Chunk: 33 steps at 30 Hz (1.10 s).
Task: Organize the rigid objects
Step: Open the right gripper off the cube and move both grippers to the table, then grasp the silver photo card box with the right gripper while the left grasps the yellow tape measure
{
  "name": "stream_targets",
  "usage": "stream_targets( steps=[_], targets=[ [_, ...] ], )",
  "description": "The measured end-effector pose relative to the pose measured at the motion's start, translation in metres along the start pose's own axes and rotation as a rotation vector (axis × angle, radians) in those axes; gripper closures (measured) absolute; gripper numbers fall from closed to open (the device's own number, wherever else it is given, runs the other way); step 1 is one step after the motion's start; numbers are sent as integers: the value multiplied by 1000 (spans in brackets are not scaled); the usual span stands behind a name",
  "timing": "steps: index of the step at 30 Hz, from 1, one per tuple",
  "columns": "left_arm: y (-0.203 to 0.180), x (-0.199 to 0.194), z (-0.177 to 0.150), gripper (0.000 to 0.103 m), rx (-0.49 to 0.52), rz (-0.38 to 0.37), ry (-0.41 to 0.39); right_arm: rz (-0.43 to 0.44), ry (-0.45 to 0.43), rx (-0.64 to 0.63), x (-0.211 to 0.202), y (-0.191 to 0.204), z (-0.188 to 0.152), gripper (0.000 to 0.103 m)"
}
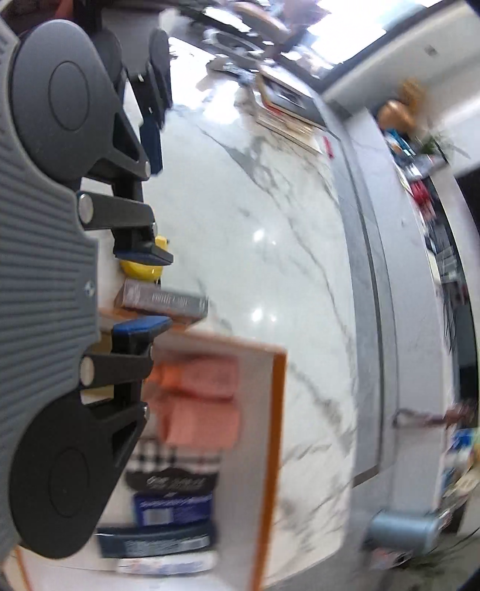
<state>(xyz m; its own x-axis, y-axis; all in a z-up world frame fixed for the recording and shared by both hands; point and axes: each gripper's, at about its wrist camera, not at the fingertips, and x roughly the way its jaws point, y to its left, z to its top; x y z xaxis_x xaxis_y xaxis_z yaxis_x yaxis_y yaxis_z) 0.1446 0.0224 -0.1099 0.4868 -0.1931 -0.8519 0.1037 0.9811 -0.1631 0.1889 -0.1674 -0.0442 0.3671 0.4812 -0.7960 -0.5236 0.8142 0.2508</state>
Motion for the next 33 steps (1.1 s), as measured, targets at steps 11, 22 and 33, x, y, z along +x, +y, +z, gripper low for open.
stream_targets(
  steps=[11, 22, 33],
  targets=[
    [8, 50, -4, 27, -80, -32, 15, -172, 91, -178, 50, 37, 12, 70],
    [10, 70, -9, 39, -41, -29, 19, -254, 175, -237, 86, 52, 20, 71],
    [33, 63, -11, 43, -112, -59, 15, -435, 267, -319, 129, 73, 21, 64]
  ],
)
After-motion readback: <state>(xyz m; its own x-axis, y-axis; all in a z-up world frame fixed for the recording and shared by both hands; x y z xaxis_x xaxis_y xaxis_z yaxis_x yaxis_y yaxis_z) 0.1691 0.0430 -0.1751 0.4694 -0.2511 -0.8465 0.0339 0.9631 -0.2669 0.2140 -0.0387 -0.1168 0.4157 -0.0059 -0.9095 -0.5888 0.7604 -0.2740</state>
